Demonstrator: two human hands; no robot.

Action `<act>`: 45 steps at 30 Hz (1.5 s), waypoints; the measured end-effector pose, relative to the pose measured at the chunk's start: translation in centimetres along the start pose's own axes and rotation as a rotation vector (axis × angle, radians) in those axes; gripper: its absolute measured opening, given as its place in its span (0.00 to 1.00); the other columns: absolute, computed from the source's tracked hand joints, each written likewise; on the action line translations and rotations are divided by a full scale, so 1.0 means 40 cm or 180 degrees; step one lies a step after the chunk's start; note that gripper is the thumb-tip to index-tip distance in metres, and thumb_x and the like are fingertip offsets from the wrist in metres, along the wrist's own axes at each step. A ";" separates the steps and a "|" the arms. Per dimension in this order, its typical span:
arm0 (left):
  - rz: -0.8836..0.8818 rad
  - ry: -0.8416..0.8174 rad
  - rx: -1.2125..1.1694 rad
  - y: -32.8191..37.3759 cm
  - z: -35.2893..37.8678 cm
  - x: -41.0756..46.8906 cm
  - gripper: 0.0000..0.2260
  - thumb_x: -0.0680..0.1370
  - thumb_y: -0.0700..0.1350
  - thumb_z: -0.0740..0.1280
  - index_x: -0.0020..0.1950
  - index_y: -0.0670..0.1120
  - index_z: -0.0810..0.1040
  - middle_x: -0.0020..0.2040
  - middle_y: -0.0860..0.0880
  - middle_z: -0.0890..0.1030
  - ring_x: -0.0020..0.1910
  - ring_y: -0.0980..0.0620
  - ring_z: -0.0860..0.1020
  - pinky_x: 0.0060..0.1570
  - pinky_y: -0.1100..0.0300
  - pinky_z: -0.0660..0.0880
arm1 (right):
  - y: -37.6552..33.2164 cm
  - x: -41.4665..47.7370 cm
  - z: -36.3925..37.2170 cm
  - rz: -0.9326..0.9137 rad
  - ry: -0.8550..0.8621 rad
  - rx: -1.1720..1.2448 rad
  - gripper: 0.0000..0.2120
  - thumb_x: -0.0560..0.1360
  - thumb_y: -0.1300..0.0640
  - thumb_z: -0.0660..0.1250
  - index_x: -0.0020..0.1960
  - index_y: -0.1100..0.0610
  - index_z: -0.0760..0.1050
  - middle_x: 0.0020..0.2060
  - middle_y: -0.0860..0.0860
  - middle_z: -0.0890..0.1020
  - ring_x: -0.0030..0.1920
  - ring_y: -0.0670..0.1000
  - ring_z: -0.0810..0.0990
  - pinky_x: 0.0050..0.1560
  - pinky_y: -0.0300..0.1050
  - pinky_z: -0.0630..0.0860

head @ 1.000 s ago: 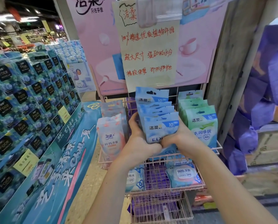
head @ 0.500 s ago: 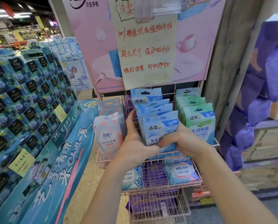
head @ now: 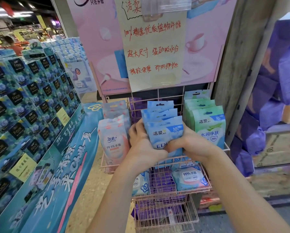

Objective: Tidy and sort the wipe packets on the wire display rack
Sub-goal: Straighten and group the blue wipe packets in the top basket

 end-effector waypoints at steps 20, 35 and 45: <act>-0.0136 -0.0415 -0.0767 -0.035 0.036 0.035 0.39 0.69 0.33 0.77 0.76 0.51 0.64 0.59 0.55 0.82 0.46 0.65 0.85 0.44 0.67 0.81 | -0.043 -0.029 0.012 -0.0155 0.0411 0.0015 0.39 0.59 0.69 0.63 0.70 0.51 0.71 0.56 0.54 0.86 0.61 0.57 0.83 0.61 0.55 0.79; -0.0167 -0.0587 -0.0916 -0.001 0.085 0.059 0.52 0.71 0.36 0.80 0.79 0.54 0.45 0.58 0.61 0.82 0.51 0.65 0.85 0.52 0.66 0.81 | -0.033 -0.015 -0.034 -0.0048 0.1162 0.0313 0.36 0.56 0.66 0.60 0.65 0.54 0.74 0.47 0.52 0.86 0.45 0.51 0.83 0.38 0.43 0.79; 0.0220 -0.0074 -0.0870 0.013 0.029 0.070 0.45 0.70 0.30 0.77 0.78 0.52 0.57 0.62 0.56 0.83 0.53 0.62 0.86 0.51 0.66 0.81 | -0.045 -0.009 -0.016 -0.0182 0.1259 0.0177 0.33 0.60 0.63 0.63 0.65 0.50 0.74 0.52 0.50 0.86 0.51 0.49 0.86 0.45 0.44 0.80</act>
Point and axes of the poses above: each hand's wrist, its own x-axis towards the middle knuckle, its own z-axis out of the palm, y = z × x, the point moved 10 cm from there along x, towards the middle knuckle
